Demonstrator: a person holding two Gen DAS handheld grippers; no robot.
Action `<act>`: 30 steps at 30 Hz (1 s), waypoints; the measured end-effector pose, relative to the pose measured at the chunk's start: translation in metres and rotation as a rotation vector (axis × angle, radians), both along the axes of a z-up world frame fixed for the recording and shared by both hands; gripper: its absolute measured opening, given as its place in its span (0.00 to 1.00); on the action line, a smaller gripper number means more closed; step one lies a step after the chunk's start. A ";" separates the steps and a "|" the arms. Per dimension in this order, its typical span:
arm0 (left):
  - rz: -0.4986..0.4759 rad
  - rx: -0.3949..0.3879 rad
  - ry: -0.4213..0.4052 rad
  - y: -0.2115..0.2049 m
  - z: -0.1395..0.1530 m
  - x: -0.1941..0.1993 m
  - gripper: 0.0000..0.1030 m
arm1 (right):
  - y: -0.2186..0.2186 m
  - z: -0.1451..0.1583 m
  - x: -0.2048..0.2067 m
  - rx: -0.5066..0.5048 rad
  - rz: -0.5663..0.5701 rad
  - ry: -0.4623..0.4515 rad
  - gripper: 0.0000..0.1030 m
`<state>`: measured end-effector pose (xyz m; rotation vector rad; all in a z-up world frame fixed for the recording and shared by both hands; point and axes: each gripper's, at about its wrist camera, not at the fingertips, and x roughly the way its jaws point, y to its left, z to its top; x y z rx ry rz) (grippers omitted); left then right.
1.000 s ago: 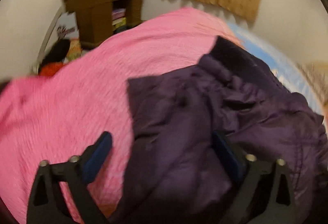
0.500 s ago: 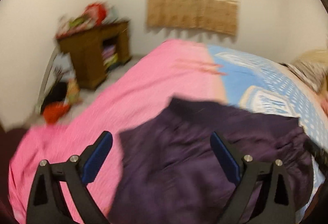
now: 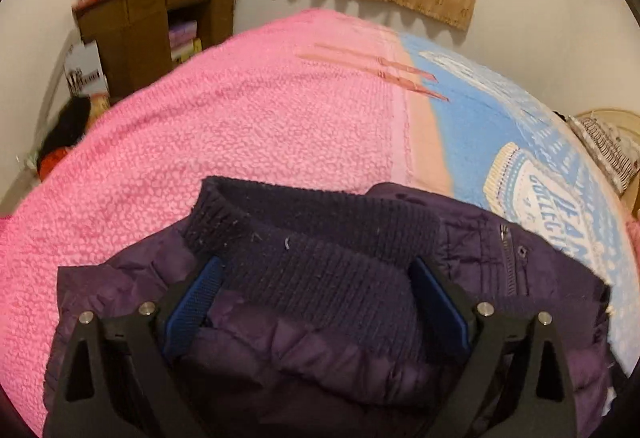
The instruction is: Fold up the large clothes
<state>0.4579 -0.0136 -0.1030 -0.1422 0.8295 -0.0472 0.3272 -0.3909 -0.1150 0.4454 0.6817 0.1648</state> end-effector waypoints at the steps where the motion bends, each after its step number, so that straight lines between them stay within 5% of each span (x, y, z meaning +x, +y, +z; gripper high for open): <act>1: 0.000 0.000 -0.005 -0.009 0.001 0.001 0.96 | 0.000 -0.001 0.000 0.007 -0.001 -0.004 0.30; 7: 0.002 0.026 0.011 -0.025 0.001 0.001 0.98 | 0.015 0.005 0.007 -0.041 -0.016 -0.008 0.30; 11: -0.078 0.031 0.047 -0.020 0.021 -0.018 0.90 | 0.022 0.012 -0.002 -0.081 -0.021 -0.006 0.30; 17: -0.065 -0.027 -0.119 0.062 0.072 -0.111 1.00 | 0.032 0.026 -0.008 -0.172 -0.076 0.041 0.31; 20: 0.012 -0.041 -0.103 0.105 0.062 -0.134 1.00 | 0.058 0.059 -0.034 -0.191 -0.119 -0.075 0.30; 22: 0.033 -0.092 -0.084 0.120 0.051 -0.139 1.00 | 0.090 0.075 -0.039 -0.181 -0.022 -0.126 0.11; 25: 0.029 -0.203 -0.005 0.123 0.026 -0.136 1.00 | 0.153 0.085 -0.034 -0.242 0.130 -0.126 0.08; 28: 0.021 -0.256 0.036 0.111 0.005 -0.128 1.00 | 0.187 0.072 -0.020 -0.256 0.173 -0.108 0.08; 30: 0.005 -0.307 0.087 0.103 -0.011 -0.121 1.00 | 0.196 0.033 0.004 -0.251 0.190 0.011 0.07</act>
